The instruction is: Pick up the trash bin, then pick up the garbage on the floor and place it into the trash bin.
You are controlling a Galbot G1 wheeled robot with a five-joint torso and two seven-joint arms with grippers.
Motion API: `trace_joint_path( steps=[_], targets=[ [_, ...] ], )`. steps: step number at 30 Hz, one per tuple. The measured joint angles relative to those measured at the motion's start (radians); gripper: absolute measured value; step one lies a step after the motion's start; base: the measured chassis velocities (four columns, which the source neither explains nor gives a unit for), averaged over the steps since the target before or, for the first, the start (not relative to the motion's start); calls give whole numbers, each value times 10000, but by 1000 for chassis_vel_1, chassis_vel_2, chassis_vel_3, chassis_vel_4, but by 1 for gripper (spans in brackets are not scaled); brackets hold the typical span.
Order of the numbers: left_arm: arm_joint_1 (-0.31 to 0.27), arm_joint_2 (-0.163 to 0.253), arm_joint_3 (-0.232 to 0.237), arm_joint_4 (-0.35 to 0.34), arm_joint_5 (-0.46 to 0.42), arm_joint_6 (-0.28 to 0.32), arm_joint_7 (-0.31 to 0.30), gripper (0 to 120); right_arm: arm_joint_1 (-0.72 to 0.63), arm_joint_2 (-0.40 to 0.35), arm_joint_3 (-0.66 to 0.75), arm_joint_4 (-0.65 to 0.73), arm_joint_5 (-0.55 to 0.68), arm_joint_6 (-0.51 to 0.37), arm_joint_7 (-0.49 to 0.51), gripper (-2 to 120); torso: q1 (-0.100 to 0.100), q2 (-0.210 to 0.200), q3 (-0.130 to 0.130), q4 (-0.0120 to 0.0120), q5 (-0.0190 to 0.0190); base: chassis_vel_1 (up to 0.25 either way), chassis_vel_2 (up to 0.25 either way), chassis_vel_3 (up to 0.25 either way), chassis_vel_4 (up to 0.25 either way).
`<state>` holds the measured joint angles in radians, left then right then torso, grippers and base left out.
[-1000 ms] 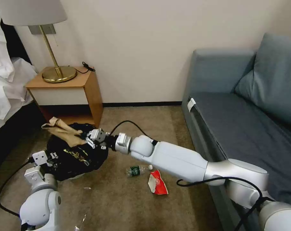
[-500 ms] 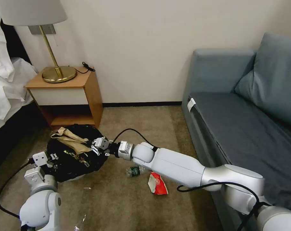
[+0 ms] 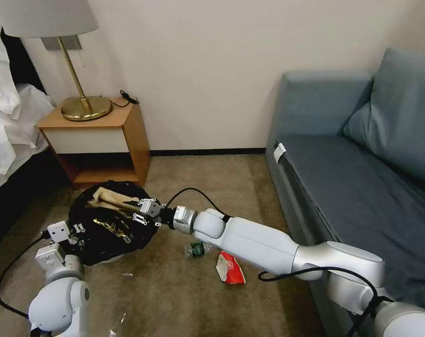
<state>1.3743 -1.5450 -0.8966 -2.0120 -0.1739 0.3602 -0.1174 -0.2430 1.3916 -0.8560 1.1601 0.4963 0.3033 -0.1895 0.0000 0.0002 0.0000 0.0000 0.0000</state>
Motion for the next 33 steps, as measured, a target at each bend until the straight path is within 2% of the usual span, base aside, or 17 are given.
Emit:
trace_joint_path(
  steps=[1,3,4,6,7,8,11,12,14,25,28,33],
  targets=[
    [4,0,0,0,0,0,-2,4,-3,-13,-2,24,11,-14,0,54,0,0,0,0,0,0,0,0,0],
    [4,0,0,-1,-1,0,-4,4,-2,-18,-4,31,19,-15,-2,57,0,-1,0,0,0,0,0,0,0],
    [0,3,-3,-10,-1,1,-7,4,16,-36,-7,55,36,-19,-12,64,0,-1,0,0,0,0,0,0,0],
    [-6,4,-6,-13,-3,4,-6,4,55,-55,-4,93,53,-30,-17,67,0,0,0,0,0,0,0,0,0],
    [-8,5,-8,-14,-4,5,-5,4,103,-72,30,146,70,-49,-17,74,0,0,0,0,0,0,0,0,0],
    [-8,5,-8,-14,-4,5,-5,4,103,-72,30,146,70,-49,-17,74,0,0,0,0,0,0,0,0,0],
    [-6,2,-9,-13,-4,6,-11,4,171,-76,198,198,67,-104,99,90,0,0,0,0,0,0,0,0,0],
    [-6,2,-9,-13,-4,6,-11,4,171,-76,198,198,67,-104,99,90,0,0,0,0,0,0,0,0,0],
    [14,2,-11,-12,-12,6,-11,4,238,-48,498,245,112,-299,197,98,0,0,0,0,0,0,0,0,0],
    [58,49,-72,45,-98,-29,-2,4,551,-236,1695,540,287,-942,511,100,0,0,0,1,1,0,0,0,0],
    [52,81,-98,52,-174,-39,10,4,568,-705,2163,443,6,-1068,235,100,0,-1,0,0,2,0,0,0,0],
    [77,122,-122,46,-234,-40,17,4,427,-1040,2306,17,-331,-1105,16,100,0,-1,1,-1,2,0,0,0,0]
  ],
)
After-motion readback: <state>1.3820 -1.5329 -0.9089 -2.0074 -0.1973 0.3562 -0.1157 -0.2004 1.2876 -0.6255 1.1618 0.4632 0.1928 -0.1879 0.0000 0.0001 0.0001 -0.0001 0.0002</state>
